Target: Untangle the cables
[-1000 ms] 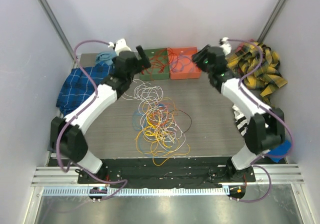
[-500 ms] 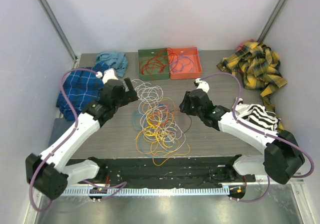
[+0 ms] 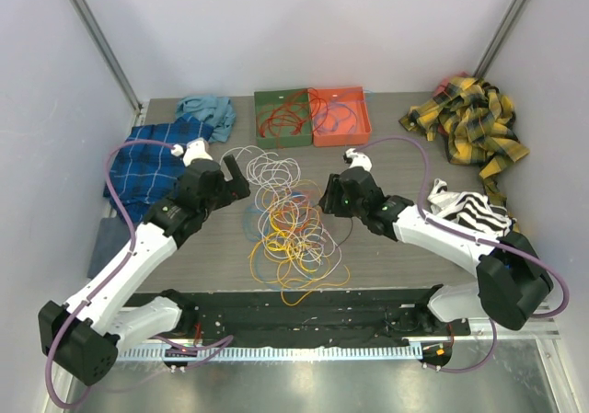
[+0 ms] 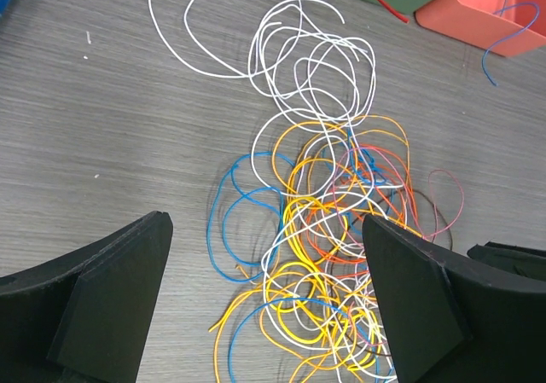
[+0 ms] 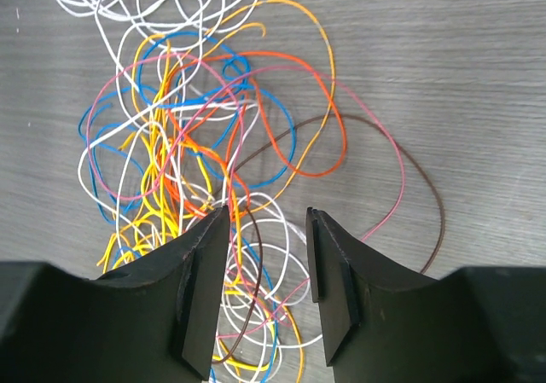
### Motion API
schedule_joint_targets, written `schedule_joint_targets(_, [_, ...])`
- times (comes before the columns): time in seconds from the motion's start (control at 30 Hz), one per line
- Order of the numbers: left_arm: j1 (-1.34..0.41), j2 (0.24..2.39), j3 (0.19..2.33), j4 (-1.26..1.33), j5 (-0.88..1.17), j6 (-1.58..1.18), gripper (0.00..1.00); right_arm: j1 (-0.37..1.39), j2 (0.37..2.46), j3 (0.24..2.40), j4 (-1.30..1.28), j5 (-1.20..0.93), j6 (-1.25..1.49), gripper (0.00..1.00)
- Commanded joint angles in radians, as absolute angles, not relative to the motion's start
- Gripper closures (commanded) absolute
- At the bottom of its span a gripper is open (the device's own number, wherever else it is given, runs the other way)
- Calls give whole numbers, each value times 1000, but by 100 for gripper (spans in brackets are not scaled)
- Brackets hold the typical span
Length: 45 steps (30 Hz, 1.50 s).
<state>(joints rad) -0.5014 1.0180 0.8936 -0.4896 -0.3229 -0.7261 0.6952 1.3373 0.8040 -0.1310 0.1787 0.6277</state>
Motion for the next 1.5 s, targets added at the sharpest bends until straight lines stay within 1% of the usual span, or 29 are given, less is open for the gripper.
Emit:
schedule_joint_targets(0.0, [-503, 1026, 877, -477, -292, -742, 0, 709, 1332, 805, -112, 190, 600, 52])
schedule_joint_targets(0.1, [-503, 1031, 874, -472, -279, -747, 0, 710, 1318, 805, -92, 222, 617, 51])
schedule_joint_targets(0.2, [-503, 1031, 874, -476, -279, -749, 0, 709, 1328, 819, -43, 207, 620, 49])
schedule_joint_targets(0.27, [-503, 1031, 874, -476, -279, -747, 0, 707, 1354, 848, -12, 129, 627, 46])
schedule_joint_targets(0.4, [-503, 1026, 870, -483, -278, -755, 0, 707, 1436, 854, 93, -23, 742, 44])
schedule_joint_targets(0.5, [-503, 1020, 862, -485, -276, -761, 0, 707, 1462, 813, 211, -57, 840, 43])
schedule_joint_targets(0.73, [-503, 1011, 857, -483, -272, -756, 0, 707, 1493, 837, 272, -34, 871, 44])
schedule_joint_targets(0.8, [-502, 1012, 856, -485, -270, -755, 0, 709, 1522, 854, 261, -31, 867, 48])
schedule_joint_targets(0.83, [-503, 1014, 854, -485, -270, -755, 0, 706, 1534, 871, 259, -34, 867, 57])
schedule_joint_targets(0.9, [-503, 1012, 853, -485, -270, -755, 0, 706, 1560, 887, 242, -35, 868, 69])
schedule_joint_targets(0.93, [-503, 1009, 851, -486, -271, -755, 0, 709, 1563, 896, 236, -34, 868, 78])
schedule_joint_targets(1.0, [-503, 1002, 847, -486, -272, -755, 0, 706, 1559, 899, 223, -25, 859, 87])
schedule_joint_targets(1.03, [-502, 1002, 845, -483, -272, -755, 0, 707, 1552, 913, 210, -6, 851, 95])
schedule_joint_targets(1.07, [-503, 997, 844, -483, -268, -756, 0, 706, 1545, 923, 195, -5, 838, 99])
schedule_joint_targets(1.2, [-503, 985, 845, -453, -242, -749, 0, 703, 1454, 1029, 70, 83, 740, 99])
schedule_joint_targets(1.3, [-503, 982, 854, -430, -207, -739, 0, 695, 1373, 1191, -50, 126, 637, 99])
schedule_joint_targets(1.33, [-502, 985, 859, -414, -203, -741, 0, 695, 1350, 1289, -79, 133, 591, 99])
schedule_joint_targets(1.4, [-503, 989, 874, -405, -190, -741, 0, 696, 1333, 1397, -162, 164, 545, 99])
schedule_joint_targets(1.43, [-503, 992, 879, -391, -189, -742, 0, 695, 1328, 1502, -182, 175, 528, 99])
schedule_joint_targets(1.47, [-502, 996, 882, -384, -187, -744, 0, 696, 1316, 1549, -199, 182, 496, 99])
